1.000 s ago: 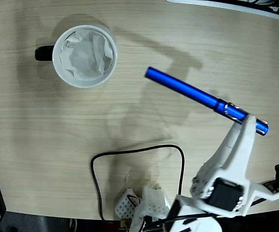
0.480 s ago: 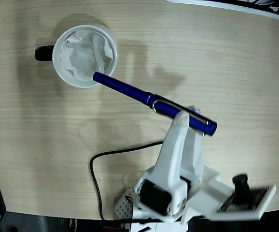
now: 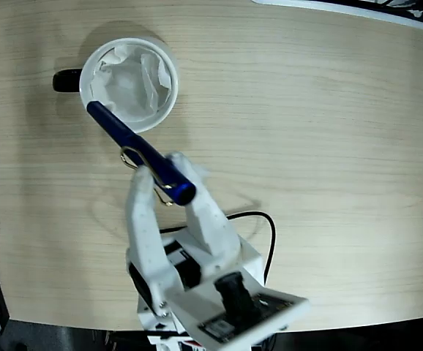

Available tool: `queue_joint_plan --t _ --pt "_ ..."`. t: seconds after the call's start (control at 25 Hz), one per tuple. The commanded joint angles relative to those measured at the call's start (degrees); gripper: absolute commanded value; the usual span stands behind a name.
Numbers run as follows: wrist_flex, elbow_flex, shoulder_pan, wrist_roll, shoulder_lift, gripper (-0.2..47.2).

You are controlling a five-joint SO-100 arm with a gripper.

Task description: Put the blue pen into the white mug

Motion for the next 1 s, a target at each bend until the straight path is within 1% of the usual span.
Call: queue_joint_plan --t 0.0,0.16,0.56,0.72,0.96 --pt "-5.4 -1.3 -2.1 -4.4 -3.1 0.1" --pt "-9.7 -1.3 -3.1 -8.3 -8.5 0.1" --pt "-18.5 -1.3 -3.2 -16.2 -20.7 0.1" --pt "-19.2 -0.8 -3.5 -18.8 -22.9 0.1" --pt "-20.3 3.8 -4.7 -20.7 -23.3 0.1"
